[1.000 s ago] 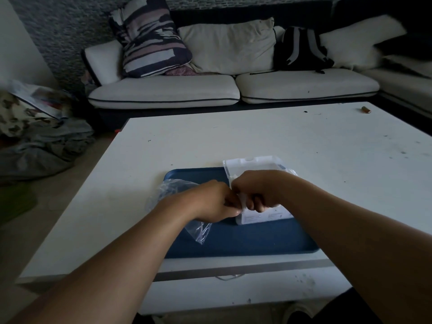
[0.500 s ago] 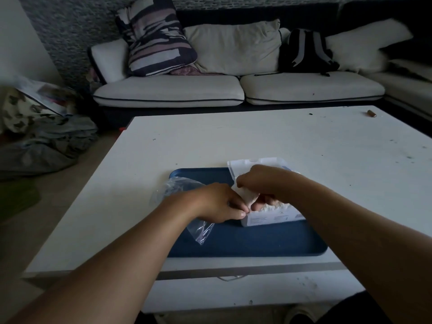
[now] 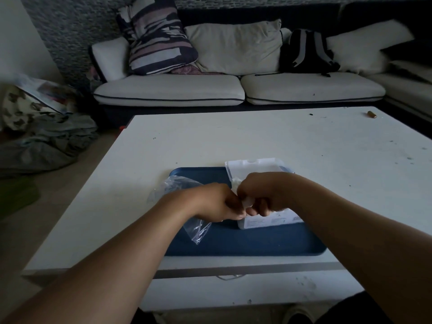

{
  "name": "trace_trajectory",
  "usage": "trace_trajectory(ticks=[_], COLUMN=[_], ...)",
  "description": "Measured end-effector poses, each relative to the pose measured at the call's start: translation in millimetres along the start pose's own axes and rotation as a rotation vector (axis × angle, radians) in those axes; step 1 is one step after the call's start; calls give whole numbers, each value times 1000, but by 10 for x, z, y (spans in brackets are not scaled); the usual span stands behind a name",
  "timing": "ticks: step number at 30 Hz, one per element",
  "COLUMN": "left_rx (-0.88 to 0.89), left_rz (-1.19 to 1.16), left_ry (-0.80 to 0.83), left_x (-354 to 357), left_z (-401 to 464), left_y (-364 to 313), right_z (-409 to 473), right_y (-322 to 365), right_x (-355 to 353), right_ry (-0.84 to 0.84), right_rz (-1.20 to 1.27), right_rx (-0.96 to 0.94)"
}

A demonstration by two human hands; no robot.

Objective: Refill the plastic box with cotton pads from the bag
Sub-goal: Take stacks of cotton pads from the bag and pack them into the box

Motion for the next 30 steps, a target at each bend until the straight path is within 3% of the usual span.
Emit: trace_trajectory(ticks=[2,6,8,13,17,23,26,30], left_rx=[-2,-36,-54,4,3,-1,-6,-30], left_rz=[-10,1,7,-8,-66,-73,-58,-84], left_ry=[9,31,46,80,94,113,123,138], left_x=[9,40,62,112,131,126,130,151], left_z=[-3,0,-5,-25,-10,-10,-32,-32], left_y=[5,5,-2,-21,43,58,29,58], right_z=[17,52,59,25,34,35,11,38], right_y=[-42,17,78,44,-39,-93,-75,-4], right_x=[6,10,23,5,-27,155,197,170], right_ry=[4,-68,-109,-89,-57,81,92,-22], right_rz=[-10,-403,-488,-447,-169,49,-99,-388], right_rx=[26,104,97,92,73,58,102,123])
Point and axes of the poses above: each hand's wrist, its own z-axis towards the middle knuckle, its own x-axis out of the palm, y = z × x, the point moved 10 cm from there along z, towards the middle knuckle, and after that the axes turned 10 degrees about y, right-handed, at the moved point
